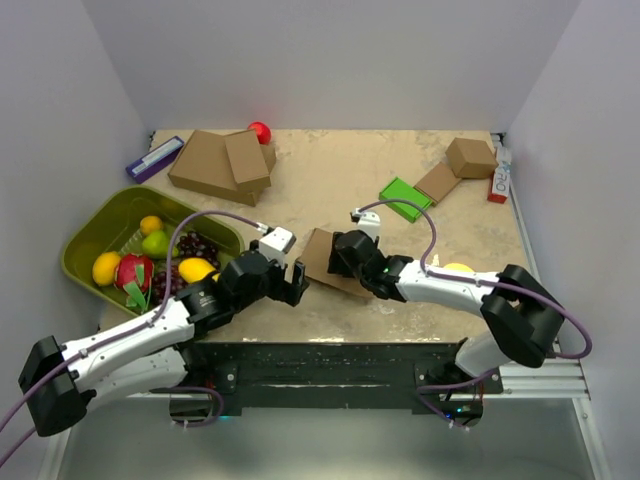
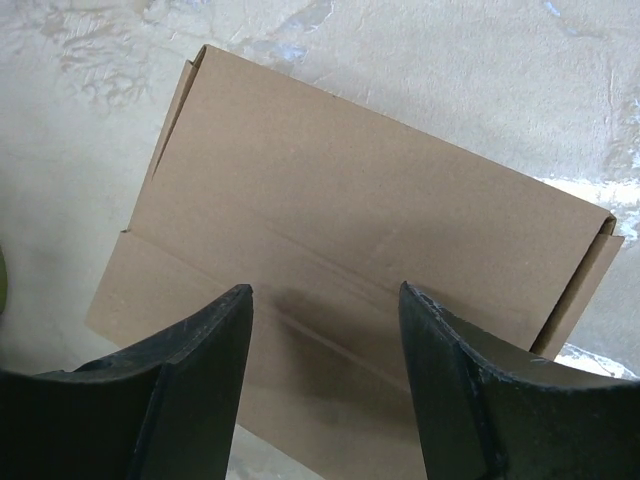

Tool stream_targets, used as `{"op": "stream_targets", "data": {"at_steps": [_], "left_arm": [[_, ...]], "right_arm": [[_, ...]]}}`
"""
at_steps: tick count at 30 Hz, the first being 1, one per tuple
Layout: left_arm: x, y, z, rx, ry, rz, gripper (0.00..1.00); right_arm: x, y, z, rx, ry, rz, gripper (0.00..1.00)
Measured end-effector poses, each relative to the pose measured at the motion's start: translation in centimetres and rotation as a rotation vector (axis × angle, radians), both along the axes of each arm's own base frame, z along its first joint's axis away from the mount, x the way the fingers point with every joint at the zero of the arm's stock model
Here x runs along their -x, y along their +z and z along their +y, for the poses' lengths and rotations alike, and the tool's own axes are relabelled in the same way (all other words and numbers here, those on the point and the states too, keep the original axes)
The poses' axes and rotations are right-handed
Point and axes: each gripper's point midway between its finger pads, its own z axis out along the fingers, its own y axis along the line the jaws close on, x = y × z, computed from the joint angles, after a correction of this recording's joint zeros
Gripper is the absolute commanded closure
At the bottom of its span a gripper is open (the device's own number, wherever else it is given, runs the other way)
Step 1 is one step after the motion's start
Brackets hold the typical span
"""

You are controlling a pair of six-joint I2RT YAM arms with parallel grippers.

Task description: Fold the paper box

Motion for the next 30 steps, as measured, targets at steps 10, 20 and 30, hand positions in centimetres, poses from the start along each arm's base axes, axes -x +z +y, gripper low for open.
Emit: {"op": "stream_targets", "data": {"at_steps": [10,20,30], "left_arm": [[-6.1,0.8,-2.9,-0.007,0.028,0.056,0.08],[-10.6,1.0,-2.6,0.071,0.035,0.115,0.00],[-11.6,1.3,-1.6,0.124,0.022,0.141,0.00]], "right_arm": [[0.5,3.2,-0.9,-0.044,0.000,-0.031,0.08],[0.3,2.1,-7.5,-0.133,-0.099,0.028,0.15],[1.3,-1.6,-8.4,-0.284,-0.090,0.142,0.25]]}}
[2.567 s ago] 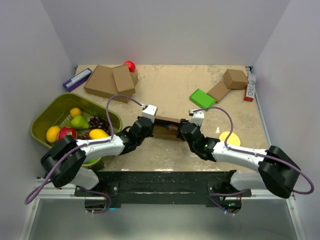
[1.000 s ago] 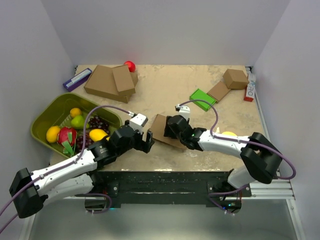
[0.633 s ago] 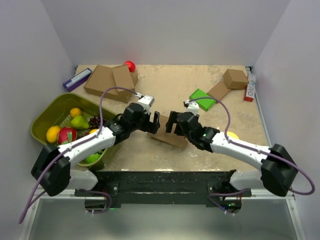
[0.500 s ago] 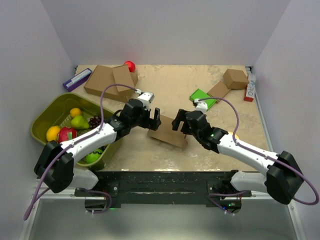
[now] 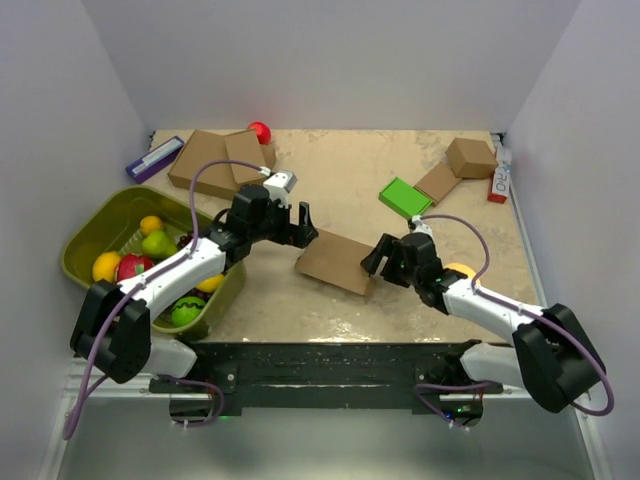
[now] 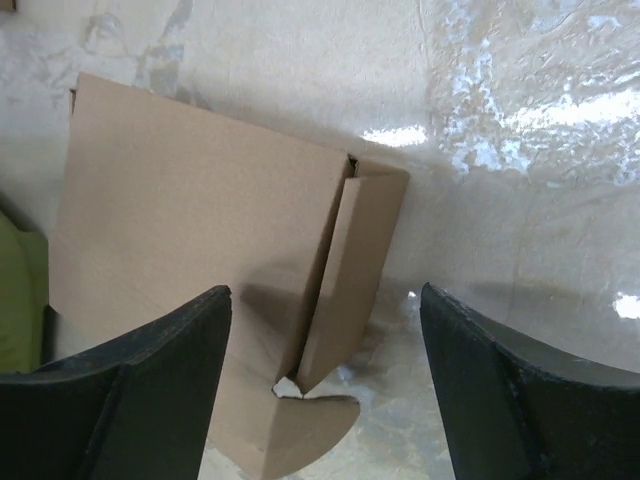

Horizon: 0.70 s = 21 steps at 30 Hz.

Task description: Fold the paper box

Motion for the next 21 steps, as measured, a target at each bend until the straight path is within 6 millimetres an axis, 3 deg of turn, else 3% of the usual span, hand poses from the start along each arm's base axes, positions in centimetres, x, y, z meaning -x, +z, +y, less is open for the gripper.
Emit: {"op": "stream_targets", "data": {"at_steps": [3,6,7,11,16,21], "left_arm": [[0.1,0.0,-0.1,0.005,-0.006,0.002,0.00],[0.0,0.1,0.0,0.009,-0.007,0.004,0.01],[0.0,0.1,0.1,0.010,-0.005,0.004,0.00],[0.0,0.1,0.1,0.012,-0.007,0.006,0.01],[0.1,0.1,0.0,0.020,-0.007,0.012,0.01],[0.4,-0.3,-0.1,0.034,-0.009,0.033,0.01]], "right_arm": [[-0.2,-0.7,-0.4,-0.048,-0.017,0.005,0.33],[0.0,-2.0,-0.7,-0.126,-0.037,0.030,0.47],[-0.1,-1.8,-0.6,-0.145,-0.034,0.024,0.56],[-0.3,-1.1,-0.1,-0.203,-0.023,-0.006,0.73],[-0.3,-0.4,-0.9,-0.240,-0.050,-0.031,1.00],[0.4,-0.4,-2.4,-0.254,-0.084,-0.043,1.00]]}}
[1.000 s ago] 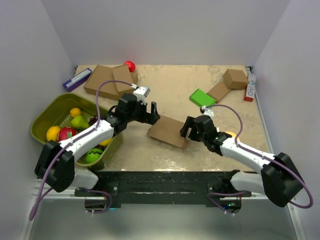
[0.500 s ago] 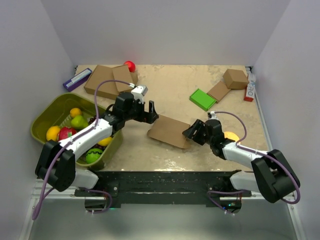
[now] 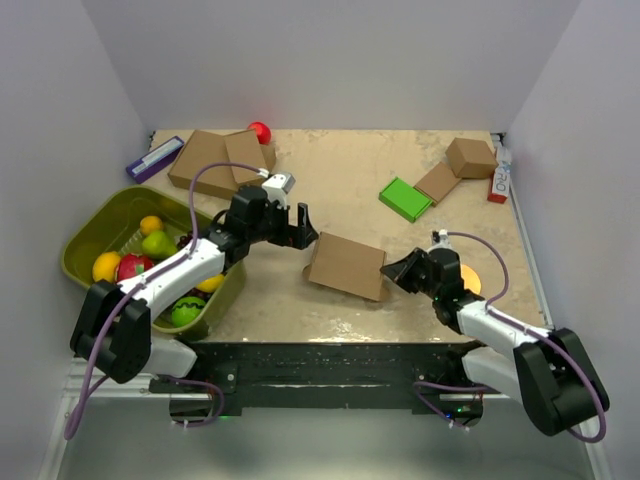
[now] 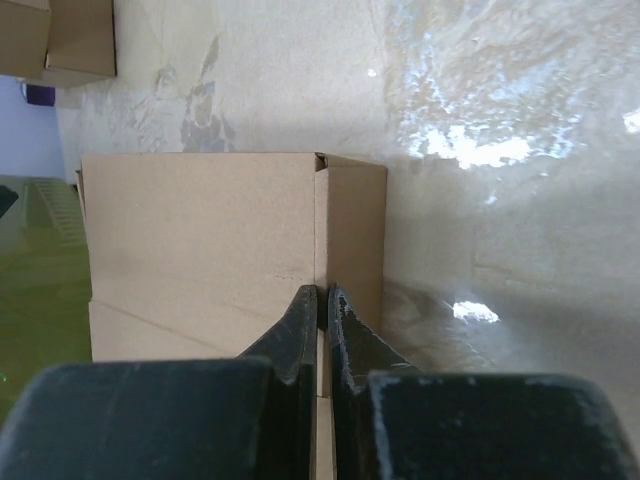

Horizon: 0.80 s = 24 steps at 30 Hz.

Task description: Fold the paper box

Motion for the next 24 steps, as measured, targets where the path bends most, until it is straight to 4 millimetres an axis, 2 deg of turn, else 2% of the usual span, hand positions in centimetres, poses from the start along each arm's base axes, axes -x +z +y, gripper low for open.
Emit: {"op": "stream_targets", "data": {"at_steps": [9,14,20,22,24], "left_arm": [[0.3,-0.2,-1.2,0.091,-0.025,0.024,0.01],[0.3,-3.1,-2.4,0.114,-0.047,0.113,0.00],[0.6,-7.0,-2.6,0.093,-0.031,0.228,0.01],[0.6,-7.5,-3.0,0.111,-0.037,0.249,0.01],[0.6,-7.1,-3.9,0.160,-0.057,0.257,0.04]], "right_arm": [[0.5,-0.1,-1.0,-0.003,-0.027,-0.003,1.00],[0.5,-0.1,-1.0,-0.003,-0.027,-0.002,1.00],[0.5,-0.1,-1.0,-0.004,-0.027,-0.002,1.00],[0.4,-0.1,-1.0,-0.005,-0.026,-0.004,1.00],[0.4,-0.1,-1.0,-0.005,-0.026,-0.004,1.00]]}}
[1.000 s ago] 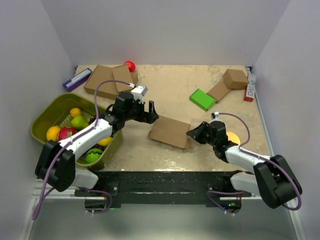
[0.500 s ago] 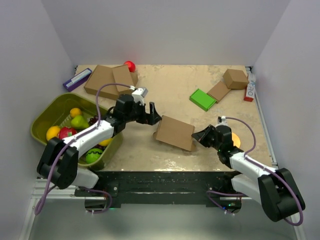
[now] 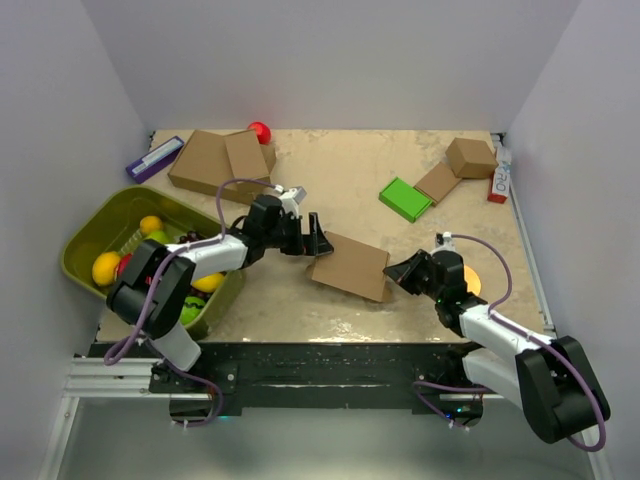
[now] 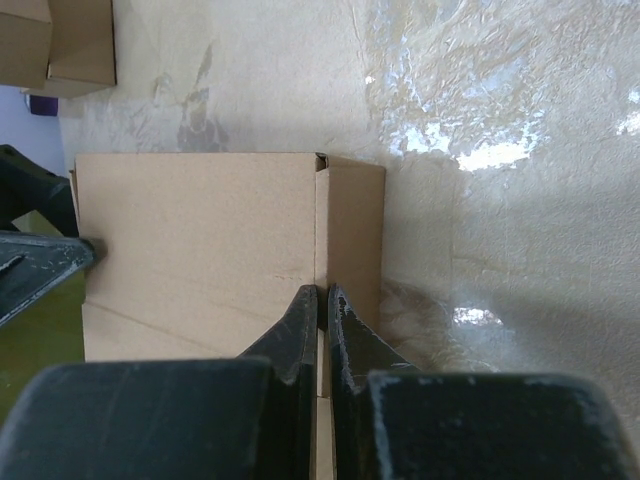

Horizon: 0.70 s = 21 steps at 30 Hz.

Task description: Fold the paper box

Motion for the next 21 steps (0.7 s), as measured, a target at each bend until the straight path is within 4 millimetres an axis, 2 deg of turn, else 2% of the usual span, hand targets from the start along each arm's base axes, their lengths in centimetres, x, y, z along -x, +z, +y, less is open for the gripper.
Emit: {"op": "stream_targets", "data": {"at_steps": [5,8,11,12,13,15,16,17,19,20,21], "left_arm": [[0.2,0.4,-1.7,0.093,-0.039,0.026,0.11],[0.5,0.7,-2.4,0.124,-0.057,0.033,0.22],[0.5,0.8,-2.7,0.145,-0.064,0.039,0.42],[0.5,0.9,-2.8,0.153,-0.065,0.045,0.53],[0.5,0.9,-2.9,0.158,-0.066,0.047,0.58],[0.5,0.9,-3.0,0.172,-0.061,0.059,0.65],[0.5,1.0,-3.1,0.180,-0.061,0.062,0.66],[0.5,1.0,-3.2,0.187,-0.066,0.061,0.66],[0.7,1.2,-3.4,0.200,-0.074,0.074,0.67],[0.8,1.3,-3.5,0.206,-0.081,0.077,0.67],[1.0,1.3,-3.5,0.209,-0.089,0.083,0.68]], "right_arm": [[0.0,0.0,0.0,0.004,0.003,-0.004,1.00],[0.0,0.0,-0.1,0.011,0.006,-0.009,1.00],[0.0,0.0,-0.3,0.032,0.014,-0.020,1.00],[0.0,0.0,-0.4,0.044,0.016,-0.026,1.00],[0.0,0.0,-0.5,0.053,0.020,-0.031,0.99],[0.1,0.4,-0.6,0.076,0.034,-0.052,0.92],[0.2,0.5,-0.7,0.091,0.044,-0.062,0.86],[0.2,0.6,-0.8,0.105,0.053,-0.071,0.69],[0.2,1.3,-1.0,0.147,0.072,-0.096,0.52],[0.1,2.0,-0.9,0.185,0.091,-0.123,0.35],[-0.1,3.1,-0.5,0.221,0.113,-0.159,0.26]]}}
